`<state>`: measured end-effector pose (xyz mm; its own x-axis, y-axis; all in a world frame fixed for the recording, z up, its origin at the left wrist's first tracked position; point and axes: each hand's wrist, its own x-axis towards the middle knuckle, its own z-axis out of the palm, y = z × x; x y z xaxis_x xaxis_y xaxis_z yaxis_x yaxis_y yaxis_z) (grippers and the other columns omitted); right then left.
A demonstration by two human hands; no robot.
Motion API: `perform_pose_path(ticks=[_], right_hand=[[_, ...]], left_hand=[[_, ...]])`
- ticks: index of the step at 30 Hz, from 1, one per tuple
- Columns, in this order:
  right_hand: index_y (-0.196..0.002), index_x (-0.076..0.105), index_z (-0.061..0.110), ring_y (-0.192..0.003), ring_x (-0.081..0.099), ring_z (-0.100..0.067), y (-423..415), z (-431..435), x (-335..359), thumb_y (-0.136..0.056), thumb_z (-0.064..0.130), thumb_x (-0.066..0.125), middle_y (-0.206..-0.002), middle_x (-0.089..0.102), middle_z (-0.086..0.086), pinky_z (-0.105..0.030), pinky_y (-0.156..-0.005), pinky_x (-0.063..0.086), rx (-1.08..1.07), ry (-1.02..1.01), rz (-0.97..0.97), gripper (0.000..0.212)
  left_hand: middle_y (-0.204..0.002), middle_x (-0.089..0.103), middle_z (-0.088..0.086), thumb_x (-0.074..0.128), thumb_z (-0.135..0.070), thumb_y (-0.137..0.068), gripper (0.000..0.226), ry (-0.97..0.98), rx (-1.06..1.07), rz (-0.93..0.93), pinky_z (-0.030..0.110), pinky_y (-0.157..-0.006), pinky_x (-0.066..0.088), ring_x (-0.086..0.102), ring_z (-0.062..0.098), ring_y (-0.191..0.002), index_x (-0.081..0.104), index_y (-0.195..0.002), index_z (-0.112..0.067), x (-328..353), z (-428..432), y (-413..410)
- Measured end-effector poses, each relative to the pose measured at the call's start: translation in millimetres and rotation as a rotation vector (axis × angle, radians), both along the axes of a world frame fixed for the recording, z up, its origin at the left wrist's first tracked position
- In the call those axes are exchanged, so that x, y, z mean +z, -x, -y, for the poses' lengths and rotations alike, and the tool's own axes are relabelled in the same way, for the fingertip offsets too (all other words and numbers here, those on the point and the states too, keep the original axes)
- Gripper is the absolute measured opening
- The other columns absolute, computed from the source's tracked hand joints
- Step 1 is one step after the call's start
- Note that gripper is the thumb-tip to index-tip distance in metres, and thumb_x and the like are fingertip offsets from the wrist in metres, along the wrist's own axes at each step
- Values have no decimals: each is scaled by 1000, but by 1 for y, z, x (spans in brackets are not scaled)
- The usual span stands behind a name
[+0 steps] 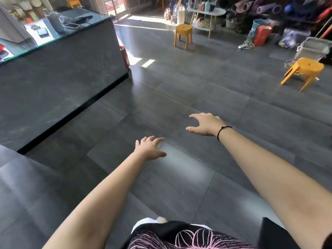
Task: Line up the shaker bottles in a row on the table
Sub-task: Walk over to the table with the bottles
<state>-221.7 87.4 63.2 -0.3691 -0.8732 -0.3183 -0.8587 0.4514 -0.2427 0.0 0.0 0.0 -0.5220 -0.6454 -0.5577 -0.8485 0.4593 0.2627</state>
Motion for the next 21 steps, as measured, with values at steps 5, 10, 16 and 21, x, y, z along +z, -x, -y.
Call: perform_pose_path(ticks=[5,10,16,21], right_hand=[[-142,36,35,-137,33,-24,19,19,-11,-84,65,49,-148,42,1,-44,-106,32,-9,-48,-3,66],[-142,36,35,-137,34,-24,54,56,-25,-84,64,49,-148,42,2,-44,-107,32,-12,-38,-5,66],[-141,36,35,-137,33,-25,123,128,-47,-84,64,49,-148,42,2,-45,-107,33,-43,-83,-7,65],[-142,36,35,-136,35,-26,185,197,-51,-84,63,49,-147,43,1,-44,-106,32,-45,-184,12,65]], left_hand=[[-180,17,2,64,-52,-98,78,-11,-25,22,54,-136,4,7,29,-168,26,-165,-45,-8,23,20],[-179,18,2,64,-53,-98,76,-20,-31,31,54,-135,5,8,29,-167,28,-164,-46,-23,68,55],[-179,19,2,64,-53,-99,75,-31,-71,55,52,-135,8,10,29,-167,28,-165,-44,-37,151,128],[-179,18,2,64,-49,-99,77,-77,-78,59,53,-135,9,11,28,-167,26,-166,-42,-28,233,197]])
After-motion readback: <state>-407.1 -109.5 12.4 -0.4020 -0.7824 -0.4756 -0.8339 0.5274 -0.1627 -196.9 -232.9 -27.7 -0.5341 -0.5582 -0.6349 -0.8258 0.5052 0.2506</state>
